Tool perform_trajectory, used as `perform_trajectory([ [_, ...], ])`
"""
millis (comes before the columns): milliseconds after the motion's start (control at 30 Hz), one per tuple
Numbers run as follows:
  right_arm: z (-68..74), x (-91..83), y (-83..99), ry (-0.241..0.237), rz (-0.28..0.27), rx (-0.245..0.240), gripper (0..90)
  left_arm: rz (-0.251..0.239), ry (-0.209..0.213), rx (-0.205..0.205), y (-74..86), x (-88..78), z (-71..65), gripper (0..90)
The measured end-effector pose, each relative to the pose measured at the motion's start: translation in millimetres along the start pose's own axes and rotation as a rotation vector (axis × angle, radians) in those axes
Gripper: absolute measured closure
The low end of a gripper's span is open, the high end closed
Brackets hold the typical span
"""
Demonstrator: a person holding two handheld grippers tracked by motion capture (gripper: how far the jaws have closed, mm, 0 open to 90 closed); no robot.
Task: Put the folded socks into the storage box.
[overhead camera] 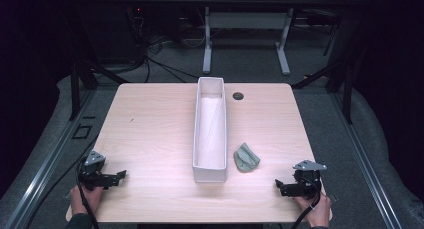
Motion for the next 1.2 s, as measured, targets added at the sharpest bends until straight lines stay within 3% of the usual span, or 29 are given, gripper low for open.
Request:
perform_trajectory([
  [167, -1.3, -2.0, -0.9, 0.007, -0.013, 0.012, 4.1, 0.000, 0.000, -0.001, -0.1, 0.1, 0.0, 0.0],
  [400, -3.1, -12.8, -9.7, -0.020, -0.022, 0.076, 0.0, -0.001, -0.001, -0.002, -0.2, 0.2, 0.0, 0.1],
  [433, -3.1, -12.8, -9.7, -0.020, -0.022, 0.076, 0.0, -0.001, -0.001, -0.002, -0.2, 0.2, 0.0, 0.1],
  [467, -0.6, -14.4, -11.7, -0.053, -0.020, 0.074, 0.0, -0.001, -0.001, -0.002, -0.2, 0.2, 0.0, 0.0],
  [500, -2.5, -15.8, -12.8, -0.011, -0.004, 0.074, 0.0, 0.000, 0.000, -0.001, -0.3, 0.3, 0.0, 0.0],
  [600, 5.2, -20.4, -22.9, -0.060, 0.007, 0.078, 0.0, -0.001, 0.000, -0.001, -0.3, 0.3, 0.0, 0.0],
  [667, 4.8, -20.9, -24.2, -0.037, 0.017, 0.076, 0.0, -0.001, 0.000, -0.002, -0.3, 0.3, 0.0, 0.0],
  [800, 14.2, -22.3, -34.9, -0.077, 0.032, 0.064, 0.0, 0.000, 0.000, -0.001, -0.3, 0.3, 0.1, 0.0],
  [833, 14.7, -22.2, -36.8, -0.066, 0.040, 0.059, 0.0, 0.000, 0.000, -0.001, -0.3, 0.3, 0.1, 0.0],
  [900, 19.7, -21.7, -41.7, -0.104, 0.037, 0.052, 0.0, 0.000, 0.000, -0.001, -0.3, 0.3, 0.1, 0.0],
  [1033, 19.5, -20.5, -45.2, -0.064, 0.088, 0.042, 0.0, 0.000, 0.000, -0.001, -0.3, 0.3, 0.1, 0.0],
  [1067, 22.7, -20.5, -46.8, -0.103, 0.087, 0.045, 0.0, 0.000, 0.000, -0.001, -0.2, 0.3, 0.1, 0.1],
  [1167, 23.3, -20.3, -50.0, -0.099, 0.098, 0.038, 0.0, 0.000, 0.000, -0.001, -0.3, 0.3, 0.1, 0.0],
  [1200, 25.3, -20.8, -51.4, -0.124, 0.096, 0.036, 0.0, 0.000, 0.000, -0.001, -0.3, 0.3, 0.1, 0.0],
])
Point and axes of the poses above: each handheld gripper's, and its own axes: x roughly forward along the jaws, y roughly out of its underside, z roughly to its left, the point moved 10 cm from there along x, roughly forward along the jaws, and after that the axes turned 6 degrees about -x, right-handed, at the moved point
